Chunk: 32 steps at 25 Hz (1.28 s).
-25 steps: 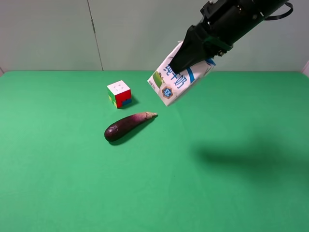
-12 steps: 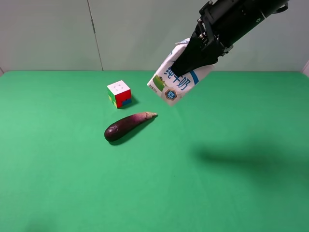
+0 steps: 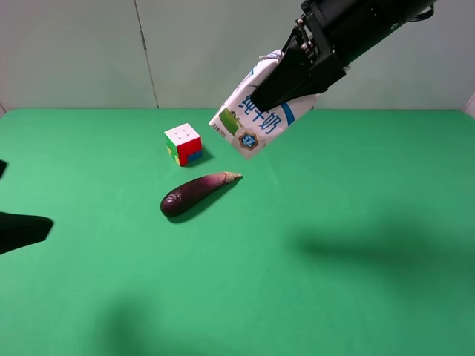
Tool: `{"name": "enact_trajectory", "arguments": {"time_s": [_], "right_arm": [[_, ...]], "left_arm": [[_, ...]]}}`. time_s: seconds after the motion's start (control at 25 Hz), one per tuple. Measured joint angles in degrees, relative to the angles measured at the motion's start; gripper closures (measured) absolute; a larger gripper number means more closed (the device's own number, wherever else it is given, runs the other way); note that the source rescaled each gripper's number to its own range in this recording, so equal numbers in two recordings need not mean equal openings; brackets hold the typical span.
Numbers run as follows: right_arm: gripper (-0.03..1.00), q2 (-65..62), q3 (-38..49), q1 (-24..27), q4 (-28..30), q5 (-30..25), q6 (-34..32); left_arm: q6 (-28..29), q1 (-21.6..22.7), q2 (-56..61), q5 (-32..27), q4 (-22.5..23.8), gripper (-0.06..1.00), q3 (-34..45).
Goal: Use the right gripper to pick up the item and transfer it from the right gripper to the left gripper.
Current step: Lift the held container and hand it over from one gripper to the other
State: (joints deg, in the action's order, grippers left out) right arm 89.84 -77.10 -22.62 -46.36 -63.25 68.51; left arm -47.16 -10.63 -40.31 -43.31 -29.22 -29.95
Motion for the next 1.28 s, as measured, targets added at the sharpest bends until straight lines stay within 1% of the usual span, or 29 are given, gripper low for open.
{"name": "enact_trajectory", "arguments": {"time_s": [0.12, 0.32, 0.48, 0.72, 0.84, 1.08, 1.28], "right_arm": [[0.97, 0.0, 0.0, 0.0, -0.7, -0.8, 1.4], [0.97, 0.0, 0.0, 0.0, -1.3, -1.2, 3.8], [0.97, 0.0, 0.0, 0.0, -1.4, -2.9, 5.7], [0.97, 0.0, 0.0, 0.0, -1.4, -3.5, 8.5], [0.97, 0.0, 0.0, 0.0, -1.4, -3.6, 9.3], [0.97, 0.0, 0.0, 0.0, -1.5, -3.9, 9.5], [0.97, -0.1, 0.0, 0.0, -2.0, -4.9, 9.5]], "left_arm": [[-6.4, -1.8, -6.2, 3.0, -4.5, 0.01, -0.1], [-16.6, -3.9, -15.4, 6.7, -13.6, 0.01, -1.6], [-23.4, -3.9, -22.5, 7.7, -19.0, 0.01, -5.0], [-31.0, -4.2, -31.0, 7.1, -25.7, 0.01, -11.6], [-32.8, -6.7, -34.3, 7.1, -26.9, 0.01, -15.3], [-33.9, -14.7, -40.7, 7.7, -26.8, 0.01, -21.5], [-34.0, -18.5, -44.9, 9.2, -26.9, 0.01, -25.3]]}}
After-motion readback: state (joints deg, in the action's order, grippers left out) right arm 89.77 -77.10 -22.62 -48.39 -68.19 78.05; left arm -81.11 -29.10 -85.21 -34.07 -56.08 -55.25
